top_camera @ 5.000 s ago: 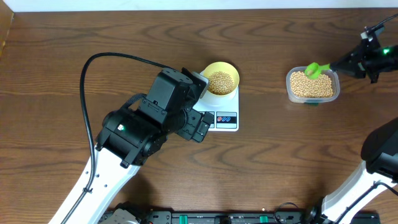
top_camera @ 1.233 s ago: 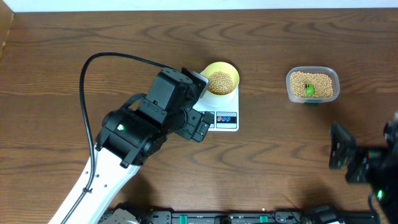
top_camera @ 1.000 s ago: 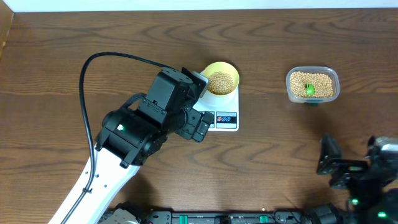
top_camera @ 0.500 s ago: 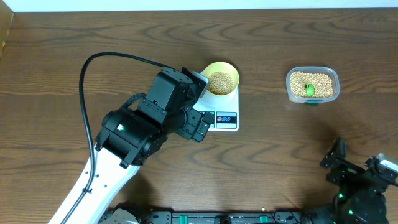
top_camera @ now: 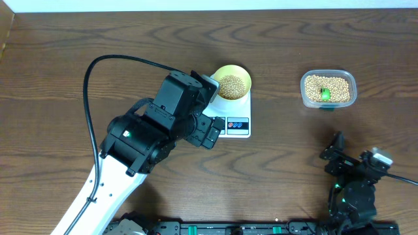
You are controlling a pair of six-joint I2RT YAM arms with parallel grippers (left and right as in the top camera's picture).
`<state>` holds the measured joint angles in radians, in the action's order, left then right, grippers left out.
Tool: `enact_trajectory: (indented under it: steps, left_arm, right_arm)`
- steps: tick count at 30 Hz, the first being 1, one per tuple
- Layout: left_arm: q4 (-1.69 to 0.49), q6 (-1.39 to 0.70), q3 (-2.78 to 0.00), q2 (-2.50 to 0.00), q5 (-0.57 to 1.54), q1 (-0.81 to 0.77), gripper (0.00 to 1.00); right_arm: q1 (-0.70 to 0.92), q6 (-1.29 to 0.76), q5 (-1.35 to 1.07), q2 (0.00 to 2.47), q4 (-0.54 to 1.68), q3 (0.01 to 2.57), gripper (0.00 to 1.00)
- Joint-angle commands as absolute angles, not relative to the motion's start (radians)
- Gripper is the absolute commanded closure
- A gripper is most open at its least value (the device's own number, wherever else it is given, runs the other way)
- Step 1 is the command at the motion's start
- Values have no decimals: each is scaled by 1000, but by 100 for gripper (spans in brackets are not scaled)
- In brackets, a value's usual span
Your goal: Scoop item into bowl and weigh 50g on scale
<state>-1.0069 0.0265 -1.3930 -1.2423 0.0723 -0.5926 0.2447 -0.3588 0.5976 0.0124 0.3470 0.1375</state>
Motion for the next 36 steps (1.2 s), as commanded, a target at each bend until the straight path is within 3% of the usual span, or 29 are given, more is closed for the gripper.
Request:
enact_trajectory:
  steps: [1, 15, 36]
  left_arm:
    - [-1009, 33, -1409, -1242, 60, -590, 2]
    - [-1009, 33, -1409, -1242, 60, -590, 2]
    - [-1009, 33, -1409, -1242, 60, -590, 2]
  right_arm:
    - [207, -316, 516, 6, 342, 110, 1]
    - [-59, -204, 229, 41, 352, 105, 1]
    - [-57, -133, 41, 266, 340, 105, 1]
